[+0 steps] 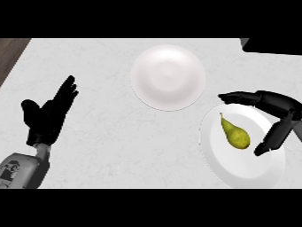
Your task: Pick the pear from the plate and place it in the plate
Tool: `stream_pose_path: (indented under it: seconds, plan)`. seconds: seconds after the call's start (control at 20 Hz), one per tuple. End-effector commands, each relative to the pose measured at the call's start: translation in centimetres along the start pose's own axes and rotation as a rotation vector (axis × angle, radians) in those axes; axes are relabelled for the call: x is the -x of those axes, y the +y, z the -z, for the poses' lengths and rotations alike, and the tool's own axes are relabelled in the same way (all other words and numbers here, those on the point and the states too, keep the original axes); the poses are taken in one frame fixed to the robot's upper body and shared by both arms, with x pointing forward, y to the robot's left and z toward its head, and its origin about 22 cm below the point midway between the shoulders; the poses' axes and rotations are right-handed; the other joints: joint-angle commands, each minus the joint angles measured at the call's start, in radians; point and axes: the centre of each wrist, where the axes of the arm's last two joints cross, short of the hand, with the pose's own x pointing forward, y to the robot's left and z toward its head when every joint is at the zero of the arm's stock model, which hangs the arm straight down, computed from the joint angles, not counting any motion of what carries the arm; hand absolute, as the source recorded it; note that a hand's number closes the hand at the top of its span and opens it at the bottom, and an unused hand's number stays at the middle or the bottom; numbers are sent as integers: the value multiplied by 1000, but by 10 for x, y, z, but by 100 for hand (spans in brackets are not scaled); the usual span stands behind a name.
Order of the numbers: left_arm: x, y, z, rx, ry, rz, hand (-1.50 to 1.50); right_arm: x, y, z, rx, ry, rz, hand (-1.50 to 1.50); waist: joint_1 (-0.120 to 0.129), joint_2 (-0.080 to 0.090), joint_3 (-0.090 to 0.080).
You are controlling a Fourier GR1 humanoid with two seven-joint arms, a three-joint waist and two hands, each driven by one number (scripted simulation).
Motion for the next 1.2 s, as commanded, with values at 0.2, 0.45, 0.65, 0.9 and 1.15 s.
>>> stream_pose_path:
  seconds: [0.2,0.45,0.65,0.9,1.15]
  plan:
    - [-1,4,8,-31,0,24,0,-2,-22,9,-206,-21,-80,-150,-22,-10,-2]
    - [1,-4,8,-15,-8,-7,0,7,-11,29,-324,92,-181,-150,-10,-5,-2]
    - [6,0,3,-13,3,25,0,4,-15,37,-368,116,-311,-150,-18,-12,-3]
    - [4,16,7,-32,10,7,0,3,-17,53,-443,174,-428,-150,-26,-15,-5]
    - [9,19,5,-37,27,6,0,18,-4,67,-522,197,-490,-150,-39,-19,-5]
